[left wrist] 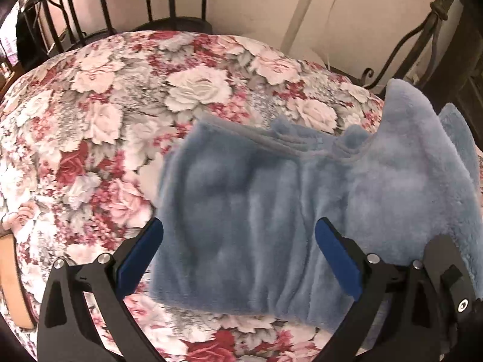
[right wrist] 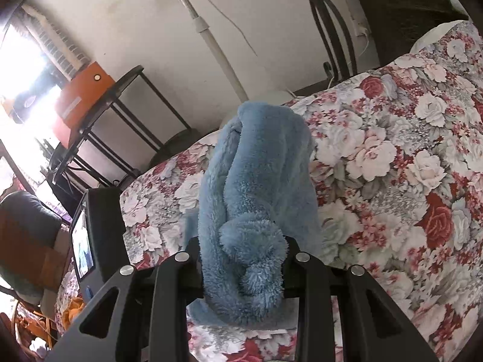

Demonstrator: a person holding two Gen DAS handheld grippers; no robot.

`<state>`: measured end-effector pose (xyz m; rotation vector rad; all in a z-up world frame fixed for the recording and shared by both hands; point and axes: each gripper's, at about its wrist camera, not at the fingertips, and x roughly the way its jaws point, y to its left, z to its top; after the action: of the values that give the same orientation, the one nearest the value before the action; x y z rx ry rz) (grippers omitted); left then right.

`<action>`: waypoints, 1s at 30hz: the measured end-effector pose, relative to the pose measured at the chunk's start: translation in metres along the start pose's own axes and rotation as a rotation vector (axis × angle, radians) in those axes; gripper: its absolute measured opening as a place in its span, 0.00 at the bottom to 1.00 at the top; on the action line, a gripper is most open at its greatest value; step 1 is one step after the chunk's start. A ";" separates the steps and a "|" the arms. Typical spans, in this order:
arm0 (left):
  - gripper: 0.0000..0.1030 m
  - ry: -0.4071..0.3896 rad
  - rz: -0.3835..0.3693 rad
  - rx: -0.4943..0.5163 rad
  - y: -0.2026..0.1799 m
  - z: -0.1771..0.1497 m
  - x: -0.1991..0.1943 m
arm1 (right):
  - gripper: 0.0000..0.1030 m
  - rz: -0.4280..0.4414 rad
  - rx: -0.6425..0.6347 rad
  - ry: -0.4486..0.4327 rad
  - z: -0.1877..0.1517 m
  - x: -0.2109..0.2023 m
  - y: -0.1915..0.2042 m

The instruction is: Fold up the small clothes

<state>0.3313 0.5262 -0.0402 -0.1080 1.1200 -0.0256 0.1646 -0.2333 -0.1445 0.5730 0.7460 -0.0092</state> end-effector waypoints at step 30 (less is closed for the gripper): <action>0.96 0.092 0.181 -0.088 0.135 -0.002 0.037 | 0.31 0.058 -0.230 0.142 -0.064 0.092 0.094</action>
<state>0.3414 0.6574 -0.0879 -0.0842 1.2193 0.1821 0.2112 -0.1045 -0.1954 0.3776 0.8554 0.1704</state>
